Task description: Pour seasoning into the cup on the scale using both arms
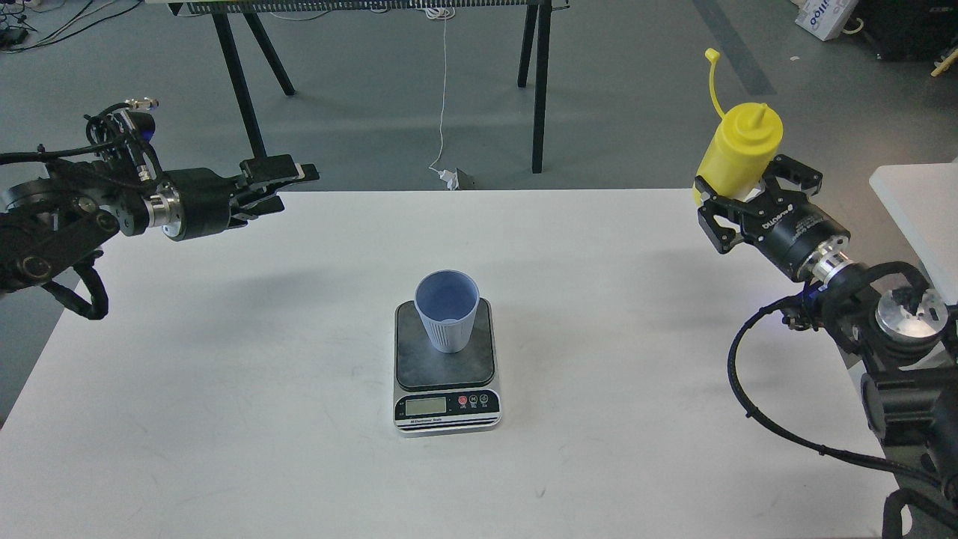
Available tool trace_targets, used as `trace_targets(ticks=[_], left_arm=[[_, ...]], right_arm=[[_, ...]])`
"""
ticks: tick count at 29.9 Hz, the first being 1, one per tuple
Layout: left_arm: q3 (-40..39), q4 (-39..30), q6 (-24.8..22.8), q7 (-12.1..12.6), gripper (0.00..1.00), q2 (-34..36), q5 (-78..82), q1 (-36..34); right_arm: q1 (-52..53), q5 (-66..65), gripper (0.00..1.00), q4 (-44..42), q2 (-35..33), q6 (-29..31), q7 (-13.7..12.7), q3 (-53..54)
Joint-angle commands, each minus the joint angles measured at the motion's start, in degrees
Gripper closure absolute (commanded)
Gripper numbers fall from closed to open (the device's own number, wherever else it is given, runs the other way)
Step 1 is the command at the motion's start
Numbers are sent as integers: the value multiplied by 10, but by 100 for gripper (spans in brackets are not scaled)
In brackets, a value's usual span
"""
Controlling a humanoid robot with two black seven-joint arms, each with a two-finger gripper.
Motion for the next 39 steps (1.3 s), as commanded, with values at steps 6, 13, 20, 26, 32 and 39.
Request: trace_targets(ticks=[6,13,20,26,32,39], left_arm=[[2,0,0,0,1,2,0,5],[2,0,0,0,1,2,0,8],[2,0,0,0,1,2,0,8],[2,0,0,0,1,3,0,9],[2,0,0,0,1,2,0,10],[2,0,0,0,1,2,0,10]], right_arm=[[-100,0,94,1,39,25,0,-33],[-120,-2,92,0,55,25,0,-48],[-126,-2,79,1,65,25,0,-94],[-127,-2,59,1,65,25,0,-96],[-129,0,35,8,61,25,0,-94],[-163,2,19,35,35,25,0,-88]])
